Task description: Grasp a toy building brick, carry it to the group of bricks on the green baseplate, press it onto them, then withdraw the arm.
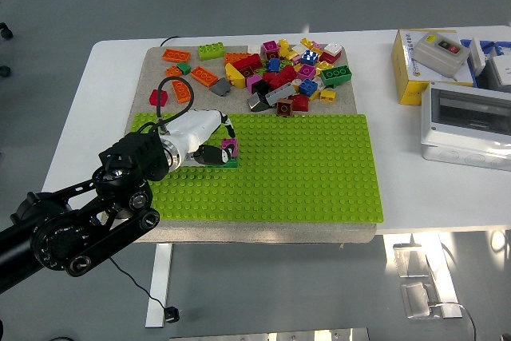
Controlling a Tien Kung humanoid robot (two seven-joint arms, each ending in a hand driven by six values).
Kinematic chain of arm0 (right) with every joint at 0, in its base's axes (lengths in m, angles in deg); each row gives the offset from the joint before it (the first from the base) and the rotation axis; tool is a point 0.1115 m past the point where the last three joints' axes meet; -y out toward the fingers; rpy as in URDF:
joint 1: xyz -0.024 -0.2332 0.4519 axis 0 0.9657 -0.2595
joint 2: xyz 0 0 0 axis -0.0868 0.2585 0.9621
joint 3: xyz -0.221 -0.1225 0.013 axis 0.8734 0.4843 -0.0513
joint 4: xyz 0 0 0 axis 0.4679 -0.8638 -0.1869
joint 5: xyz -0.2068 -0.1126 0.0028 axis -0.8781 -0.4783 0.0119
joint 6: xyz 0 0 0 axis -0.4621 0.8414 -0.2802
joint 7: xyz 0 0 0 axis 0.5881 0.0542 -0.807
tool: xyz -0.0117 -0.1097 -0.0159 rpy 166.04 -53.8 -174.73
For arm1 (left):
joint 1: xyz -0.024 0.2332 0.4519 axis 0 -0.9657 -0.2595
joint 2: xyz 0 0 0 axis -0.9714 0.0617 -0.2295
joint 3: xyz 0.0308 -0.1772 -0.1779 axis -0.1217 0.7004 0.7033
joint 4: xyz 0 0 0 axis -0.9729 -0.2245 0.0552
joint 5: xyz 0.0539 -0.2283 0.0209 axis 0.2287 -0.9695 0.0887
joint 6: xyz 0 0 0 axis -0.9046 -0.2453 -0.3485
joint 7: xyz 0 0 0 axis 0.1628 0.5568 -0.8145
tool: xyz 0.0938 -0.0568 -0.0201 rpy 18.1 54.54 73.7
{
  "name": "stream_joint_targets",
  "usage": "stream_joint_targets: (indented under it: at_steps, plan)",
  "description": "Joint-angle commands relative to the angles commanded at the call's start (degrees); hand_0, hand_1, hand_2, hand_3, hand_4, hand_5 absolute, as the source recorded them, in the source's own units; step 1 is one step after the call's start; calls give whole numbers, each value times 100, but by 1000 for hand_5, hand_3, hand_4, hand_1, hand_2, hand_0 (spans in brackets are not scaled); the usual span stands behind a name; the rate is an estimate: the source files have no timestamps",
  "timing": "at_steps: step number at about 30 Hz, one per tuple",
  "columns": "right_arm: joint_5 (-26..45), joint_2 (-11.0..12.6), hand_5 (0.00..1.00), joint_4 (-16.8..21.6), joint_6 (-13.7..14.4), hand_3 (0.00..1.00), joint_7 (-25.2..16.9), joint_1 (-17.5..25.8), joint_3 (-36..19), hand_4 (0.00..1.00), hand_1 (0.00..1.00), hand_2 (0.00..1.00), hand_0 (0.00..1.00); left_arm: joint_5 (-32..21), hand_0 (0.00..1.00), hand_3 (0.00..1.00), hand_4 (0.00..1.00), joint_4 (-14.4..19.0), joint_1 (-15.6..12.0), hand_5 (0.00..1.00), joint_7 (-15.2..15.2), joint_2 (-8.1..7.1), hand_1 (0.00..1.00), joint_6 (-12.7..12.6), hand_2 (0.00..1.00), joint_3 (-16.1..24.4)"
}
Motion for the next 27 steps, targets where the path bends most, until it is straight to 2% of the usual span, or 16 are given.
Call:
stream_joint_targets:
  at_steps: [10,27]
  plan:
    - [-22,-9,998,0,-14,757,2,7,-13,474,563,561,657,-37,953,628,540,-214,4,319,-42,41,912,-77,896,-57]
    - [-19,-20,998,0,-23,759,-11,10,-16,475,557,561,657,-80,950,633,552,-331,-36,357,-62,96,910,-138,893,-96]
